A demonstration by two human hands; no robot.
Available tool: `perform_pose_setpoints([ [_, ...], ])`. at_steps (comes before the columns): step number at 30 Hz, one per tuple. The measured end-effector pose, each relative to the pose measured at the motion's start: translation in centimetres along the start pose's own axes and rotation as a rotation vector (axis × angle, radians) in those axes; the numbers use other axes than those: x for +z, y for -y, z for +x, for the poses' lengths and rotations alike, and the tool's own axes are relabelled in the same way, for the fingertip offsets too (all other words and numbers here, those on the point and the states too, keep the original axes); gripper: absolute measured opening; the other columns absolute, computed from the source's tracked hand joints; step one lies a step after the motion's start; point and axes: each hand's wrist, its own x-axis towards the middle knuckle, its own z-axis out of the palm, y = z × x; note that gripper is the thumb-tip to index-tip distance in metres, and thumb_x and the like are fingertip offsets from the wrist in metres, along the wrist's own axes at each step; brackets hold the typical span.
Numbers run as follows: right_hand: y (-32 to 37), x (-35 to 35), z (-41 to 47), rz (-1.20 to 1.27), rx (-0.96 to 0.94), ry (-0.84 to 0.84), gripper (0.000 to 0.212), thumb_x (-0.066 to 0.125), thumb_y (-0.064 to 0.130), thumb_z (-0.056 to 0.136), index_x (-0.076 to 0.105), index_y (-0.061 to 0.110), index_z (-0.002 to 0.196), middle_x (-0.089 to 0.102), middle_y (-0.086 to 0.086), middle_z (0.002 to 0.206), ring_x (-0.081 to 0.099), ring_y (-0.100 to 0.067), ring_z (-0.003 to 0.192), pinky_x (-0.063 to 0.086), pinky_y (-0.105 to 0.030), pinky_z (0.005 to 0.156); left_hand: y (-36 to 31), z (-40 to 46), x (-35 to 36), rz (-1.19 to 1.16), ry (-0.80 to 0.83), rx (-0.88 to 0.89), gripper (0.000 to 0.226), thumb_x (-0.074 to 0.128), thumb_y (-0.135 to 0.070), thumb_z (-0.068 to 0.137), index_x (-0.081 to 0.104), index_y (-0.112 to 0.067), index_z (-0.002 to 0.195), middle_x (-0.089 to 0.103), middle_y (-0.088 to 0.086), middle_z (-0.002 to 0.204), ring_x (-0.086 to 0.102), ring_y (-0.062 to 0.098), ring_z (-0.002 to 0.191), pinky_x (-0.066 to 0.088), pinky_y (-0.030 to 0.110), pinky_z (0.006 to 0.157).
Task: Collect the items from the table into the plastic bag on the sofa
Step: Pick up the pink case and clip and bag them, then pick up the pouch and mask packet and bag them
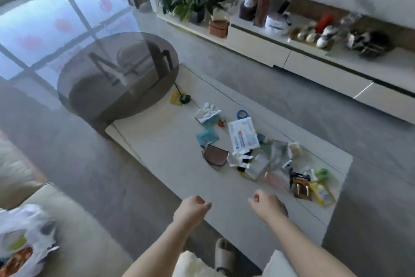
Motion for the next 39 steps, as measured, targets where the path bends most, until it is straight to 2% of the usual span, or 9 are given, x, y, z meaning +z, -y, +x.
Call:
perform_pose_setpoints([
  [10, -3.0, 0.2, 9.3, 0.241, 0.131, 0.016, 0.032, 0.047, 0.035, 0.091, 0.059, 0.018, 0.116, 0.059, -0.004, 0.122, 0.056, -0.024, 0.108, 0.047, -0.030, 0.085, -6.9, 10.1, 1.5, 0.185, 0.066, 0.043, 0.020, 0.049, -0.038, 0.087, 0.042, -0.027, 0.072, 0.048, -0.003, 0.081, 0.046, 0.019, 0.073, 0.035, 0.026, 0.061],
  [13, -2.5, 1.5, 13.2, 0.254, 0.130, 0.015, 0.036, 0.048, 0.036, 0.092, 0.056, 0.017, 0.122, 0.053, -0.005, 0.128, 0.053, -0.025, 0.112, 0.048, -0.032, 0.088, -7.4, 15.3, 2.2, 0.218, 0.087, 0.072, 0.016, 0.049, -0.035, 0.090, 0.058, -0.023, 0.094, 0.058, 0.006, 0.099, 0.056, 0.021, 0.092, 0.047, 0.029, 0.080],
  [16, -1.8, 3.2, 17.4, 0.250, 0.107, 0.015, 0.039, 0.049, 0.035, 0.092, 0.054, 0.017, 0.126, 0.049, -0.003, 0.133, 0.049, -0.024, 0.119, 0.047, -0.033, 0.093, -7.3, 20.6, 3.0, 0.269, 0.042, 0.103, 0.043, 0.049, -0.036, 0.093, 0.051, -0.020, 0.132, 0.051, 0.005, 0.134, 0.046, 0.023, 0.126, 0.041, 0.032, 0.102],
  [23, 0.7, 7.7, 27.2, 0.095, -0.037, -0.015, 0.039, 0.053, 0.030, 0.091, 0.050, 0.017, 0.128, 0.046, -0.003, 0.137, 0.040, -0.026, 0.125, 0.039, -0.033, 0.101, -7.1, 32.3, 4.2, 0.515, -0.098, 0.328, 0.044, 0.052, -0.029, 0.090, 0.047, -0.027, 0.133, 0.044, -0.004, 0.139, 0.032, 0.020, 0.134, 0.036, 0.032, 0.104],
  [28, 2.0, 10.2, 32.1, -0.059, -0.155, -0.162, 0.052, 0.063, 0.031, 0.083, 0.048, 0.015, 0.130, 0.043, -0.002, 0.141, 0.029, -0.026, 0.138, 0.044, -0.038, 0.096, -7.8, 38.7, 5.2, 0.805, -0.119, 0.443, 0.061, 0.050, -0.028, 0.094, 0.023, -0.023, 0.149, 0.017, 0.002, 0.158, 0.004, 0.022, 0.149, 0.002, 0.043, 0.122],
  [31, 2.1, 11.4, 34.4, -0.159, -0.151, -0.057, 0.069, 0.064, 0.029, 0.082, 0.031, 0.021, 0.143, 0.025, 0.000, 0.152, 0.013, -0.026, 0.144, 0.035, -0.041, 0.106, -8.1, 40.9, 5.9, 0.830, -0.116, 0.427, 0.060, 0.051, -0.025, 0.093, 0.024, -0.024, 0.148, 0.030, 0.000, 0.153, 0.018, 0.021, 0.145, 0.006, 0.045, 0.120],
  [33, 2.3, 12.1, 34.9, -0.218, -0.121, -0.037, 0.077, 0.081, 0.028, 0.061, 0.048, 0.026, 0.131, 0.042, -0.003, 0.142, 0.023, -0.026, 0.136, 0.039, -0.048, 0.103, -8.0, 41.8, 6.4, 0.839, -0.133, 0.429, 0.054, 0.053, -0.024, 0.091, 0.035, -0.025, 0.142, 0.042, -0.001, 0.141, 0.032, 0.022, 0.135, 0.022, 0.041, 0.112],
  [35, 1.9, 13.6, 35.4, -0.246, -0.105, -0.100, 0.075, 0.090, 0.020, 0.026, 0.068, 0.025, 0.098, 0.066, -0.005, 0.107, 0.038, -0.026, 0.115, 0.051, -0.050, 0.087, -7.9, 42.1, 6.7, 0.886, -0.159, 0.436, 0.047, 0.058, -0.025, 0.088, 0.044, -0.025, 0.133, 0.046, 0.000, 0.130, 0.037, 0.023, 0.127, 0.029, 0.039, 0.102],
  [39, 1.3, 13.9, 35.7, -0.296, -0.177, -0.242, 0.048, 0.084, 0.008, 0.034, 0.066, 0.022, 0.076, 0.066, 0.000, 0.075, 0.058, -0.025, 0.088, 0.050, -0.039, 0.074, -7.9, 42.3, 6.8, 0.926, -0.153, 0.400, 0.049, 0.063, -0.026, 0.085, 0.042, -0.023, 0.129, 0.048, 0.004, 0.123, 0.039, 0.025, 0.122, 0.030, 0.038, 0.098],
])
